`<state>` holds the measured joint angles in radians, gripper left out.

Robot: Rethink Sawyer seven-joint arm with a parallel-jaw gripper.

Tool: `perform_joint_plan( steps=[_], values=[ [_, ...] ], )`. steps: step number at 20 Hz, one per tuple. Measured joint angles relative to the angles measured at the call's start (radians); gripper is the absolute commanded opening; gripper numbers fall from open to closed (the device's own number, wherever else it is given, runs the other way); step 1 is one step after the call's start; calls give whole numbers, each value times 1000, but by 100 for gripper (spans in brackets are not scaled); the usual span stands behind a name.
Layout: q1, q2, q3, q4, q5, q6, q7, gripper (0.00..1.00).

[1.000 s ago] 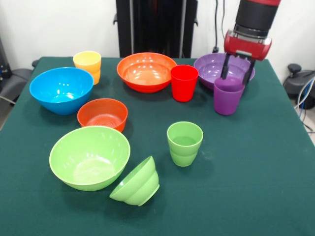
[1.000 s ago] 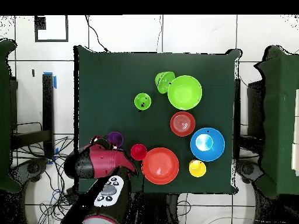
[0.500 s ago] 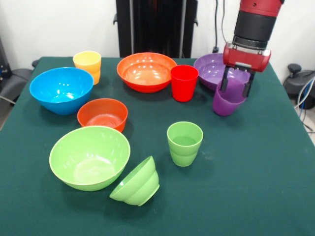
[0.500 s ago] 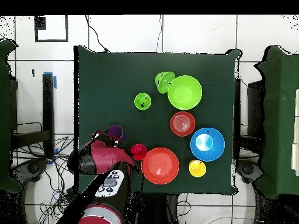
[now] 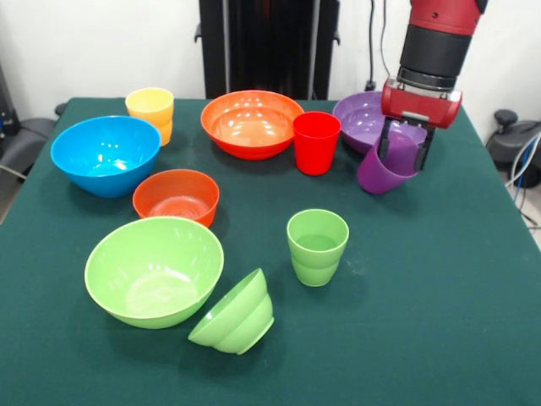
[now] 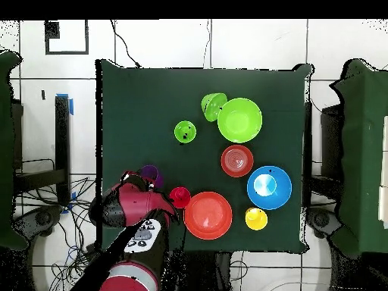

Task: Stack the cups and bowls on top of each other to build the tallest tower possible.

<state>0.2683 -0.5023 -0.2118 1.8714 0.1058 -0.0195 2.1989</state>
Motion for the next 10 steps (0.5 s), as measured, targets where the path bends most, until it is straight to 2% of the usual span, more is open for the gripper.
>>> perform_joint_plan(
  steps=[10],
  values=[
    [3, 1, -5, -1, 0, 0, 0, 100]
  ],
)
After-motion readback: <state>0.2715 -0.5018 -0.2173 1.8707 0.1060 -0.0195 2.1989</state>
